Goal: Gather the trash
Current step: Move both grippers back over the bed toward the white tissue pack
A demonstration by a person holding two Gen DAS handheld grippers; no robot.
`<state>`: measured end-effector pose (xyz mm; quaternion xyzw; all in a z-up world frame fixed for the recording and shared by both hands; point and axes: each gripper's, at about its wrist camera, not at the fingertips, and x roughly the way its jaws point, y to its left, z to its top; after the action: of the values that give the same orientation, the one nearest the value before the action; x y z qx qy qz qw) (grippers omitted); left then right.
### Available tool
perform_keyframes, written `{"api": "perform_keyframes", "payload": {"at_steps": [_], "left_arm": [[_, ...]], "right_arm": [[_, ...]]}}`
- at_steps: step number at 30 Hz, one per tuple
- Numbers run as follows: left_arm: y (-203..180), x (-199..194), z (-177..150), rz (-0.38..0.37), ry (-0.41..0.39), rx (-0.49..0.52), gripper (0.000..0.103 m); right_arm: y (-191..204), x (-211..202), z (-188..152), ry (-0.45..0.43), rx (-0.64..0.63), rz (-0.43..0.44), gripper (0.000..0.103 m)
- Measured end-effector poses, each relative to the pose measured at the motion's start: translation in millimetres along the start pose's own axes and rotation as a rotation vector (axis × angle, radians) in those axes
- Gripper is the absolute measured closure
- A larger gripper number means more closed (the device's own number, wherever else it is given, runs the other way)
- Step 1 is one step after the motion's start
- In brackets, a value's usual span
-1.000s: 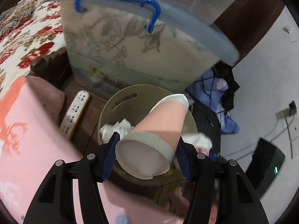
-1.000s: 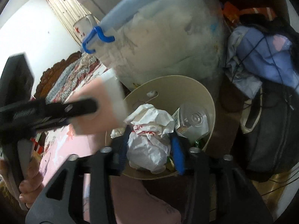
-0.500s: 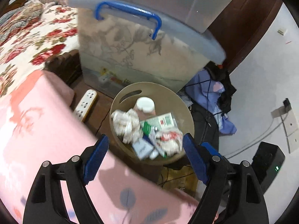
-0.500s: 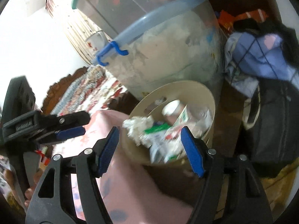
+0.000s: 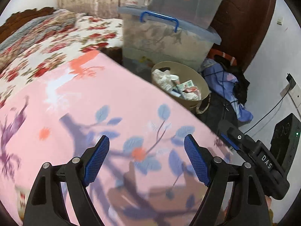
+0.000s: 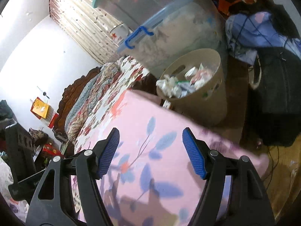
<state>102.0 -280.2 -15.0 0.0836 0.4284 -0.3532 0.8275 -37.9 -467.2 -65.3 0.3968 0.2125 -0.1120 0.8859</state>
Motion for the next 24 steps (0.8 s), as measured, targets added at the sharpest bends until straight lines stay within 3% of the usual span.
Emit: {"api": "perform_keyframes", "payload": {"at_steps": [2,10,24], "left_arm": [[7.0,-17.4,-16.2,0.023,-0.027,-0.021,0.018],[20.3,-69.3,-53.1,0.094,-0.116,-0.023,0.018],[29.9,-113.9,-78.5,0.169,-0.198,-0.004,0.018]], "right_arm": [[6.8,-5.4,-8.3,0.008,-0.008,0.001,0.032],[35.9,-33.1,-37.5,0.016,-0.040,0.007,0.027],[74.3,-63.4,-52.2,-0.031,-0.082,0.035,0.022]]}}
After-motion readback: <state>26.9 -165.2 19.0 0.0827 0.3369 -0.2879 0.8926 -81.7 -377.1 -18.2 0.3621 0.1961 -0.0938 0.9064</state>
